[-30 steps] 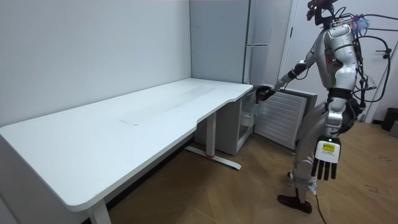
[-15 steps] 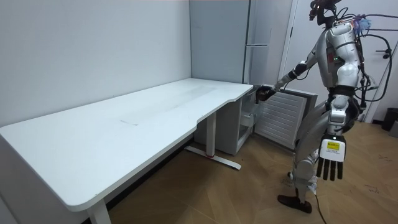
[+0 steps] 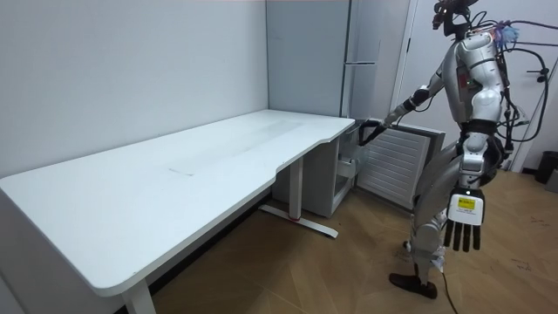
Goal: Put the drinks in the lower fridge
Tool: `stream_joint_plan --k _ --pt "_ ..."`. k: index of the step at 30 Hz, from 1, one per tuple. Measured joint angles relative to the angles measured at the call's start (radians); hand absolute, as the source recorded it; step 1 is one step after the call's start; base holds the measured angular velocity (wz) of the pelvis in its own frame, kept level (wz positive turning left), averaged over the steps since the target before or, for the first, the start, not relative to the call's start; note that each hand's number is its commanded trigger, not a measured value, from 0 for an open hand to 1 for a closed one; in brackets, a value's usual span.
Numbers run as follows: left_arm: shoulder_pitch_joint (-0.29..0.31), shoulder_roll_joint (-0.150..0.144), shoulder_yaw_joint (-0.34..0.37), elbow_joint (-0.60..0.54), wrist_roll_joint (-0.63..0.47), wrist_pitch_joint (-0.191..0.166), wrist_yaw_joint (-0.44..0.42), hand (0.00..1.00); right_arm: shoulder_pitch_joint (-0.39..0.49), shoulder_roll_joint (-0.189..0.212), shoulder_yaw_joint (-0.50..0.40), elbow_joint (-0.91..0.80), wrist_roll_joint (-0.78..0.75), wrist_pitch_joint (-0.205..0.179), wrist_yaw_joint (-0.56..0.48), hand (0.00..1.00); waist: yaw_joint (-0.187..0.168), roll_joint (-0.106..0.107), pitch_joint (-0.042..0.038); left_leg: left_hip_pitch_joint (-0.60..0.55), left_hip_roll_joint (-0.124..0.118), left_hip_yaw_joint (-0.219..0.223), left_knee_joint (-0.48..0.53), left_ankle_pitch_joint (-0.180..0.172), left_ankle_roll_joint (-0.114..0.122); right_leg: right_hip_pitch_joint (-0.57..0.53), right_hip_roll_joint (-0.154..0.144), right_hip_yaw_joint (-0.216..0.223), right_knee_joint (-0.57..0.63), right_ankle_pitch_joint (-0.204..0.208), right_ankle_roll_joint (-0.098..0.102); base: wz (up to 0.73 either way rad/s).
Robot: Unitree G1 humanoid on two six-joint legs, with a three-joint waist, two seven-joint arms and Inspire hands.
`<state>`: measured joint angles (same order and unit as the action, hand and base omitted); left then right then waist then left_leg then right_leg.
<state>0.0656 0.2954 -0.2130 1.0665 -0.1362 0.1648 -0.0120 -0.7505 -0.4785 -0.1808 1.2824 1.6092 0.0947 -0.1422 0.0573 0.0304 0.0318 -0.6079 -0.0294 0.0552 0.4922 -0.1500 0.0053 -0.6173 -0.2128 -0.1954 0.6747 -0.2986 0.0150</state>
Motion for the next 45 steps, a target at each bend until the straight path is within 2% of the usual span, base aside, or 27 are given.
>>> stream_joint_plan --k 20,25,28,31,32,34,36,37,39,43,45 --pt "-0.004 0.0 0.005 -0.025 0.015 0.0 -0.041 0.0 -0.008 0.0 0.003 0.0 -0.013 0.004 0.007 0.0 -0.002 -0.002 0.0015 0.014 -0.001 0.001 -0.001 0.001 0.0 0.012 -0.002 0.0 0.0 0.002 0.0 0.0" --pt "-0.004 0.001 0.007 -0.026 0.013 -0.002 -0.043 0.0 0.036 0.001 0.027 0.0 -0.047 0.001 0.069 0.0 0.0 -0.002 0.0056 0.061 0.006 -0.017 -0.027 0.002 -0.002 0.08 0.015 -0.021 -0.054 0.007 0.003 0.05" --pt "-0.009 0.001 0.009 -0.023 0.019 -0.007 -0.047 0.0 0.077 0.002 0.031 -0.003 -0.1 -0.012 0.122 0.0 0.004 -0.003 0.0059 0.09 0.018 -0.019 -0.051 0.001 -0.003 0.123 0.035 -0.029 -0.109 0.026 0.007 -0.03" --pt "-0.005 0.001 0.017 -0.015 0.021 -0.017 -0.053 0.0 0.174 0.005 0.079 -0.033 -0.182 -0.021 0.194 0.0 0.009 -0.004 0.0058 0.142 0.022 -0.017 -0.077 0.0 -0.005 0.188 0.046 -0.035 -0.163 0.037 0.013 -0.04" --pt "-0.003 0.005 0.017 -0.019 0.02 -0.026 -0.053 0.0 0.232 0.015 0.109 -0.047 -0.207 -0.027 0.224 0.0 0.009 -0.007 0.0065 0.168 0.024 -0.017 -0.092 0.0 -0.005 0.219 0.052 -0.037 -0.191 0.041 0.015 -0.07" --pt "-0.004 0.012 0.016 -0.016 0.012 -0.032 -0.047 0.0 0.304 0.05 0.15 -0.069 -0.225 -0.029 0.238 0.0 0.007 -0.014 0.0041 0.193 0.033 -0.016 -0.107 -0.005 -0.012 0.251 0.069 -0.034 -0.229 0.052 0.015 -0.12" --pt "-0.014 0.009 0.012 -0.011 0.009 -0.056 -0.044 0.0 0.404 0.087 0.21 -0.083 -0.297 -0.03 0.26 0.0 0.003 -0.018 0.0024 0.232 0.038 -0.016 -0.127 -0.005 -0.012 0.302 0.079 -0.041 -0.268 0.063 0.016 -0.02" --pt "-0.012 0.009 0.012 -0.014 0.009 -0.072 -0.041 0.0 0.452 0.108 0.236 -0.083 -0.329 -0.03 0.267 0.0 0.004 -0.023 -0.0017 0.25 0.04 -0.006 -0.132 -0.005 -0.012 0.327 0.081 -0.041 -0.285 0.064 0.018 0.0" --pt "-0.012 0.006 0.013 -0.013 0.008 -0.089 -0.035 0.0 0.518 0.145 0.257 -0.081 -0.333 -0.029 0.267 0.0 0.002 -0.027 -0.0047 0.284 0.042 0.001 -0.14 -0.006 -0.012 0.369 0.086 -0.042 -0.314 0.069 0.019 -0.04" --pt "-0.009 -0.005 0.017 -0.01 -0.005 -0.116 -0.019 0.0 0.618 0.195 0.276 -0.077 -0.345 -0.031 0.267 0.0 -0.002 -0.022 -0.011 0.342 0.05 0.004 -0.159 -0.013 -0.021 0.442 0.099 -0.054 -0.362 0.078 0.018 0.01" --pt "0.022 -0.025 0.053 -0.023 -0.006 -0.131 -0.006 0.0 0.676 0.215 0.274 -0.077 -0.363 -0.031 0.264 0.0 -0.001 -0.016 -0.0212 0.387 0.056 0.011 -0.194 -0.018 -0.025 0.48 0.109 -0.052 -0.389 0.083 0.018 -0.02"
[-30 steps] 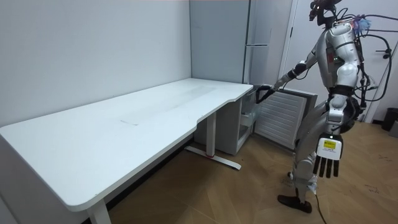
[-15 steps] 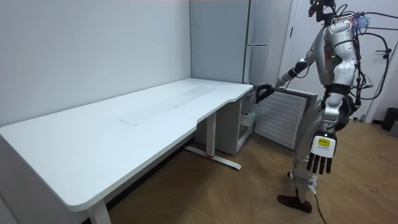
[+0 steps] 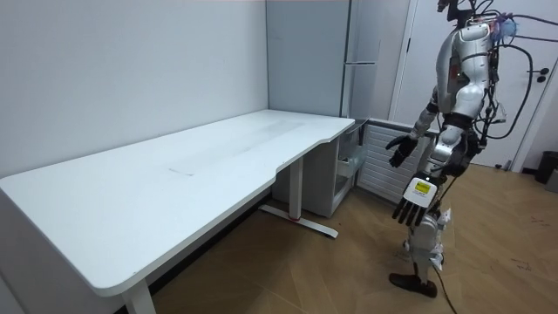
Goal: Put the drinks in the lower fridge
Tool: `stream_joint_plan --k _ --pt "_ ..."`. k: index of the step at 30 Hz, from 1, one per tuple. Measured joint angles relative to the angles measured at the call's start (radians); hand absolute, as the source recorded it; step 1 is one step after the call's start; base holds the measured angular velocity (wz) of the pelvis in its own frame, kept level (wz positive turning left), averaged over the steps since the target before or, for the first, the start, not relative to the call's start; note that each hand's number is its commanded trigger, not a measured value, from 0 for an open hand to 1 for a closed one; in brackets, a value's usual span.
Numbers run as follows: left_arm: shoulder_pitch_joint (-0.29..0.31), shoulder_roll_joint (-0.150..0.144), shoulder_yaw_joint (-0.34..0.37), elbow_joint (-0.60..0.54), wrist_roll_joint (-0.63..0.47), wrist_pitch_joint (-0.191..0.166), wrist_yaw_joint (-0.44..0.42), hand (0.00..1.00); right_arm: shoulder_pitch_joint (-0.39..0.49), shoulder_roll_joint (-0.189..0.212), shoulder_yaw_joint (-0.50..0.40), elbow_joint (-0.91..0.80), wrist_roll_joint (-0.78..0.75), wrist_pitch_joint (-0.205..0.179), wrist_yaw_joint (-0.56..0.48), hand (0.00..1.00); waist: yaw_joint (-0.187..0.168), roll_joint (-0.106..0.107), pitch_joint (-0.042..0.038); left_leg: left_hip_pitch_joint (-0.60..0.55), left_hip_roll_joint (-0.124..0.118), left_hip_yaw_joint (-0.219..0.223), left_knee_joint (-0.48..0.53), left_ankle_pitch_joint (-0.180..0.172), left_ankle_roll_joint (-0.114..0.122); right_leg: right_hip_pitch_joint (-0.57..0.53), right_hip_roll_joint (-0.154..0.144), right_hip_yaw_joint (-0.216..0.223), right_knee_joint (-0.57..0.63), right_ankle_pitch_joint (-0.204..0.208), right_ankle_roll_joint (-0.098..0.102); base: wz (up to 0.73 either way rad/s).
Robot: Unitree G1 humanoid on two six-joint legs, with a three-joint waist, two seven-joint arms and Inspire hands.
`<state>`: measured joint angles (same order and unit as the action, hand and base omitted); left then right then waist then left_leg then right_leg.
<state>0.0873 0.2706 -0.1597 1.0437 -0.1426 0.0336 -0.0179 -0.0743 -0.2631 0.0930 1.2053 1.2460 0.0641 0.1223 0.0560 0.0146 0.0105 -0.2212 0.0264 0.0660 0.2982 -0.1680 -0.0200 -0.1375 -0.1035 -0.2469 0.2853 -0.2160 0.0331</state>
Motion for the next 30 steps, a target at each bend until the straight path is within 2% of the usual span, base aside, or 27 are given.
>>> stream_joint_plan --k 3,7,12,16,19,21,26,30 --pt "0.023 -0.041 0.043 0.006 -0.001 0.0 0.033 0.0 0.027 0.02 -0.034 0.031 0.002 -0.002 -0.011 0.0 -0.002 0.009 -0.0062 0.051 0.0 0.009 -0.032 0.0 0.0 0.044 0.003 0.001 -0.027 0.004 0.002 -0.05" --pt "0.059 -0.053 0.045 0.016 0.005 -0.001 0.044 0.0 0.059 0.043 -0.05 0.071 0.007 -0.002 -0.021 0.0 -0.004 0.002 -0.0123 0.12 0.0 0.014 -0.065 0.0 0.0 0.106 0.007 0.0 -0.063 0.003 0.004 0.0" --pt "0.108 -0.064 0.102 0.016 0.028 -0.001 0.073 0.0 0.089 0.071 -0.117 0.086 -0.029 -0.003 -0.046 0.0 -0.026 -0.012 -0.0092 0.183 0.0 0.028 -0.09 -0.001 -0.003 0.162 0.01 0.011 -0.084 0.004 0.005 -0.07" --pt "0.131 -0.066 0.128 0.02 0.029 0.0 0.081 0.0 0.108 0.073 -0.141 0.086 -0.037 -0.004 -0.058 0.0 -0.033 -0.015 -0.0038 0.198 0.0 0.037 -0.095 -0.002 -0.004 0.174 0.011 0.022 -0.099 0.005 0.006 -0.08" --pt "0.135 -0.067 0.136 0.02 0.051 0.001 0.087 0.0 0.11 0.074 -0.182 0.08 -0.039 -0.01 -0.083 0.0 -0.049 -0.01 -0.0042 0.199 0.001 0.04 -0.096 -0.004 -0.005 0.176 0.012 0.027 -0.099 0.007 0.008 -0.05" --pt "0.136 -0.067 0.161 0.021 0.061 0.001 0.091 0.0 0.11 0.073 -0.206 0.079 -0.026 -0.012 -0.09 0.0 -0.05 -0.003 -0.0032 0.201 0.002 0.042 -0.096 -0.004 -0.006 0.175 0.014 0.034 -0.097 0.008 0.007 -0.06" --pt "0.133 -0.068 0.168 0.028 0.071 0.001 0.095 0.0 0.097 0.07 -0.256 0.08 0.007 -0.023 -0.099 0.0 -0.053 0.014 -0.0013 0.199 0.004 0.043 -0.093 -0.007 -0.007 0.169 0.016 0.044 -0.097 0.008 0.007 -0.04" --pt "0.121 -0.063 0.173 0.057 0.096 0.002 0.093 0.0 0.072 0.067 -0.279 0.079 0.057 -0.031 -0.097 0.0 -0.052 0.029 -0.0055 0.171 0.002 0.045 -0.076 -0.008 -0.007 0.129 0.01 0.052 -0.066 0.004 0.007 -0.08"
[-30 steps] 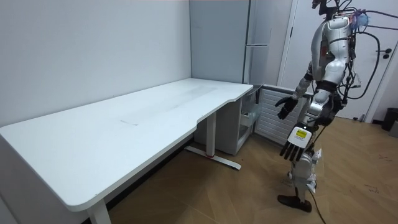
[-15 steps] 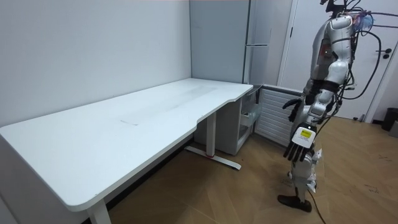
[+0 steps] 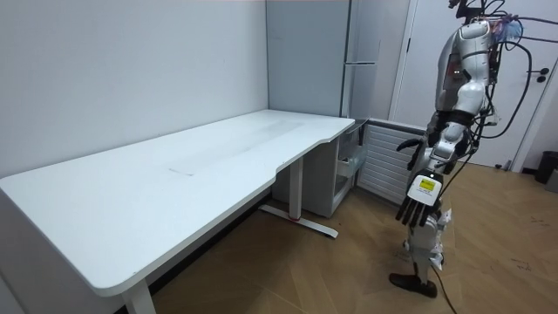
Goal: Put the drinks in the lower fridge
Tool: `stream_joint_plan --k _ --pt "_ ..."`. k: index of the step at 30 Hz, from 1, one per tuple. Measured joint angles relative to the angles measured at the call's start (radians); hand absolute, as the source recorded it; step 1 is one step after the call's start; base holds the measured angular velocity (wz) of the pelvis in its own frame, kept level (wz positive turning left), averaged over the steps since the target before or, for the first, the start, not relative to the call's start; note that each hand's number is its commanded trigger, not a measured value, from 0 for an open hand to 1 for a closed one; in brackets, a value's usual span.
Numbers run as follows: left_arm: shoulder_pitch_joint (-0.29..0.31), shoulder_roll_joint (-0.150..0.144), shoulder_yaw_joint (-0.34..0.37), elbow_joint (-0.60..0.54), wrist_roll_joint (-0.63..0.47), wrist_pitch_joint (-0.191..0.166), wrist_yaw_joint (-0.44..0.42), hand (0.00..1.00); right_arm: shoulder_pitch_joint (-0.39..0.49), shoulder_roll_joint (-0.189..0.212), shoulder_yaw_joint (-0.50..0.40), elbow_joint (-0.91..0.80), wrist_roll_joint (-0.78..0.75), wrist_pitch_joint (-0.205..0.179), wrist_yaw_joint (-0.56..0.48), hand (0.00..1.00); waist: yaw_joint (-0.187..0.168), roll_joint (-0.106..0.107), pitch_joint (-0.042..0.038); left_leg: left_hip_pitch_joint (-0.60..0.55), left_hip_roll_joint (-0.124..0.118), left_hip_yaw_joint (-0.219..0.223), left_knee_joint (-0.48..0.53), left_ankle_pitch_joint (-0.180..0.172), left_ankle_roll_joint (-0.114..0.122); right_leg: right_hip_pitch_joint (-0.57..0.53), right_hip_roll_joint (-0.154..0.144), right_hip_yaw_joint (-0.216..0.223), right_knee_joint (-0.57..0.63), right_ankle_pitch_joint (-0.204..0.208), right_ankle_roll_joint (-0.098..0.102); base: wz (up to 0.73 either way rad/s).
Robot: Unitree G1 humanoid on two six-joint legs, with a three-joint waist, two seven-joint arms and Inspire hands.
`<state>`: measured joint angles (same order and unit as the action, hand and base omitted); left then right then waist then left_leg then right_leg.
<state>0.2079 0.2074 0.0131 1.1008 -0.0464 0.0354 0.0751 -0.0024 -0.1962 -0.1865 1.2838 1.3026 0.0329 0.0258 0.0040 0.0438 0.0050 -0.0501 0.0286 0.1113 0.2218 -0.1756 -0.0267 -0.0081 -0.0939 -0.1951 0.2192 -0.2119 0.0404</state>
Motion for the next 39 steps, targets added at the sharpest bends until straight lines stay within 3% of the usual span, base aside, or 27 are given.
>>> stream_joint_plan --k 2,6,8,14,17,19,22,25,30,39 --pt "-0.004 0.002 -0.003 0.02 0.0 0.002 -0.002 0.0 -0.011 0.0 0.0 0.0 0.023 0.0 0.0 0.0 -0.002 0.004 -0.0004 -0.009 -0.003 0.0 0.015 0.0 0.0 -0.01 -0.006 0.001 0.016 -0.002 0.001 -0.08" --pt "-0.01 0.001 -0.014 0.026 0.019 0.009 -0.013 0.0 -0.046 -0.005 -0.035 0.01 0.097 0.001 0.012 0.0 -0.003 0.014 0.0075 -0.047 -0.006 0.0 0.07 -0.025 0.009 -0.057 -0.022 0.007 0.089 -0.028 0.004 -0.01" --pt "-0.04 0.001 -0.015 0.029 0.018 0.01 -0.016 0.0 -0.079 -0.011 -0.043 0.01 0.115 0.0 0.018 0.0 0.001 0.021 0.0126 -0.089 -0.007 0.0 0.105 -0.034 0.016 -0.11 -0.028 0.022 0.127 -0.034 0.006 -0.09" --pt "-0.17 0.011 -0.035 0.118 -0.002 0.009 -0.024 0.0 -0.245 -0.023 -0.03 0.036 0.179 0.0 0.023 0.0 0.025 0.028 0.0158 -0.256 -0.002 0.011 0.208 -0.044 0.032 -0.287 -0.03 0.062 0.229 -0.031 0.007 -0.1" --pt "-0.225 0.015 -0.076 0.116 -0.03 0.001 -0.021 0.0 -0.329 -0.036 -0.017 0.043 0.222 0.0 0.039 0.0 0.04 0.015 0.0232 -0.37 -0.001 0.013 0.258 -0.042 0.036 -0.404 -0.037 0.071 0.3 -0.031 0.004 0.0" --pt "-0.228 0.015 -0.1 0.109 -0.041 0.0 -0.021 0.0 -0.365 -0.05 -0.017 0.044 0.224 0.001 0.047 0.0 0.039 0.012 0.025 -0.426 -0.004 0.011 0.287 -0.041 0.037 -0.463 -0.044 0.072 0.338 -0.034 0.001 0.06" --pt "-0.241 0.025 -0.117 0.1 -0.047 0.002 -0.012 0.0 -0.412 -0.095 -0.014 0.044 0.233 0.001 0.052 0.0 0.057 -0.001 0.0315 -0.529 -0.005 0.001 0.347 -0.042 0.039 -0.565 -0.05 0.071 0.409 -0.046 -0.006 0.12" --pt "-0.263 0.055 -0.147 0.092 -0.059 0.004 0.012 0.0 -0.484 -0.155 -0.01 0.04 0.269 0.0 0.051 0.0 0.058 -0.033 0.0439 -0.672 -0.01 -0.01 0.448 -0.047 0.036 -0.713 -0.074 0.064 0.54 -0.088 -0.023 0.27" --pt "-0.257 0.064 -0.184 0.056 -0.06 0.01 0.027 0.0 -0.573 -0.224 -0.01 -0.001 0.272 -0.023 0.047 0.0 0.062 -0.036 0.0431 -0.852 -0.005 -0.039 0.603 -0.078 0.025 -0.877 -0.092 0.047 0.708 -0.143 -0.047 0.21" --pt "-0.259 0.082 -0.183 0.013 -0.103 0.007 0.03 0.0 -0.613 -0.245 0.028 -0.08 0.309 -0.038 0.055 0.0 0.086 -0.042 0.0407 -1.052 -0.002 -0.072 0.756 -0.095 0.004 -1.062 -0.112 0.028 0.875 -0.185 -0.083 0.11"
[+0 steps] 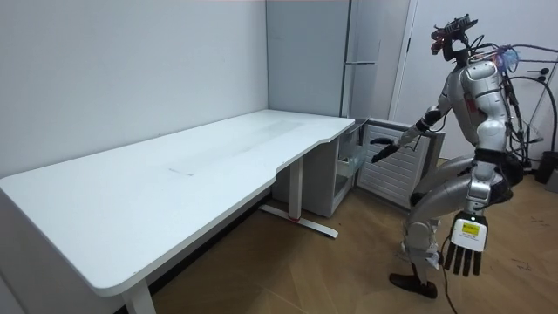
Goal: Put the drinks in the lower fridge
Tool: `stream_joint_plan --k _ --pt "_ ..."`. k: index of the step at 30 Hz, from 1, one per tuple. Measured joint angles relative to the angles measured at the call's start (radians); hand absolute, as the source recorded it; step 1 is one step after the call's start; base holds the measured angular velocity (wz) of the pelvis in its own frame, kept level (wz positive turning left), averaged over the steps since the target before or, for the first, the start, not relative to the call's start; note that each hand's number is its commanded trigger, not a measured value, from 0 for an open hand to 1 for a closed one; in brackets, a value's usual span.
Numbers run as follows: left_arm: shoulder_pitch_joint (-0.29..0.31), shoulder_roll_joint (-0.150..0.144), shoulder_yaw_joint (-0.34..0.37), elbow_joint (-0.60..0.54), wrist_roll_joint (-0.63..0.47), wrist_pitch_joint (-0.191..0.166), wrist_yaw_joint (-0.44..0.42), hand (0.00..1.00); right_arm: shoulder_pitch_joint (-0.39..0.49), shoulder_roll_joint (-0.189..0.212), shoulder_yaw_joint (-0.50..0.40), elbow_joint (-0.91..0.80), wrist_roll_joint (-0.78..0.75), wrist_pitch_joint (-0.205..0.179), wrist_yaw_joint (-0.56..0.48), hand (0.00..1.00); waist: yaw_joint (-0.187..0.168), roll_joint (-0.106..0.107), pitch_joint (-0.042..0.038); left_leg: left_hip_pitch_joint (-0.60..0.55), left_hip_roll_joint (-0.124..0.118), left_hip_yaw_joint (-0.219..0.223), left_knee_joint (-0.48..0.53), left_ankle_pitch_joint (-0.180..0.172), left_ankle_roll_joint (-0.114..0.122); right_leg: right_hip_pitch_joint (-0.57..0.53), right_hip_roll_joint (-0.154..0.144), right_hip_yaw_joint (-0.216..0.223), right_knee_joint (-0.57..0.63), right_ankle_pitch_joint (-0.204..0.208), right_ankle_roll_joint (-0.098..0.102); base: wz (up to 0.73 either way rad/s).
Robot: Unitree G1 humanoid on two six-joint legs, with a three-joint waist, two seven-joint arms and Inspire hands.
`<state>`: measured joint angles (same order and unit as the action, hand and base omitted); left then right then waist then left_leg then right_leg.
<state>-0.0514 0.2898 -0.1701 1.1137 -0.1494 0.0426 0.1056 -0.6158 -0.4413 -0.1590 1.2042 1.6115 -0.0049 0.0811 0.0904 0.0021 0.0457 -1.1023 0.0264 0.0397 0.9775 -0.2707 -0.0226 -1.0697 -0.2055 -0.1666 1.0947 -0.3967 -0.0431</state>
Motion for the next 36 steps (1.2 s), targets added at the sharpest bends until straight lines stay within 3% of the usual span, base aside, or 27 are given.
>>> stream_joint_plan --k 7,12,14,22,27,33,36 --pt "0.0 0.007 -0.001 -0.016 0.0 0.001 -0.007 0.0 -0.053 -0.023 0.053 0.0 0.001 0.0 0.037 0.0 0.033 0.0 0.0004 -0.056 -0.006 -0.017 0.036 -0.001 -0.003 -0.046 -0.018 -0.014 0.045 -0.014 -0.012 0.1" --pt "0.003 0.049 -0.001 -0.039 -0.019 -0.005 -0.008 0.0 -0.09 -0.047 0.095 -0.003 -0.002 0.006 0.061 0.0 0.044 -0.018 0.0014 -0.075 -0.018 -0.019 0.055 -0.004 -0.003 -0.058 -0.055 -0.035 0.074 -0.031 -0.024 0.12" --pt "0.003 0.065 -0.001 -0.039 -0.018 -0.005 -0.007 0.0 -0.09 -0.052 0.108 -0.002 -0.003 0.008 0.063 0.0 0.043 -0.027 0.0039 -0.077 -0.02 -0.022 0.055 -0.004 -0.003 -0.058 -0.056 -0.037 0.074 -0.032 -0.024 0.06" --pt "0.032 0.105 -0.033 -0.085 -0.036 0.002 -0.006 0.0 -0.093 -0.072 0.138 -0.011 -0.002 0.006 0.061 0.0 0.048 -0.026 0.0038 -0.092 -0.026 -0.028 0.06 -0.006 0.0 -0.063 -0.064 -0.044 0.074 -0.036 -0.016 0.01" --pt "0.086 0.124 -0.03 -0.158 -0.035 -0.006 -0.007 0.0 -0.122 -0.082 0.179 -0.046 -0.008 0.003 -0.008 0.0 0.052 -0.028 0.0035 -0.09 -0.024 -0.015 0.065 -0.006 0.001 -0.073 -0.065 -0.029 0.091 -0.044 -0.016 -0.01" --pt "0.146 0.127 -0.029 -0.226 -0.035 0.003 -0.006 0.0 -0.178 -0.086 0.217 -0.052 -0.013 0.004 -0.094 0.0 0.053 -0.028 0.0033 -0.09 -0.014 -0.014 0.065 -0.006 -0.004 -0.079 -0.056 -0.027 0.093 -0.045 -0.018 -0.02" --pt "0.151 0.127 -0.029 -0.23 -0.035 0.0 -0.006 0.0 -0.221 -0.088 0.247 -0.052 -0.015 0.003 -0.123 0.0 0.055 -0.027 0.0029 -0.087 -0.006 -0.012 0.064 -0.004 -0.005 -0.079 -0.051 -0.028 0.093 -0.041 -0.028 -0.06"
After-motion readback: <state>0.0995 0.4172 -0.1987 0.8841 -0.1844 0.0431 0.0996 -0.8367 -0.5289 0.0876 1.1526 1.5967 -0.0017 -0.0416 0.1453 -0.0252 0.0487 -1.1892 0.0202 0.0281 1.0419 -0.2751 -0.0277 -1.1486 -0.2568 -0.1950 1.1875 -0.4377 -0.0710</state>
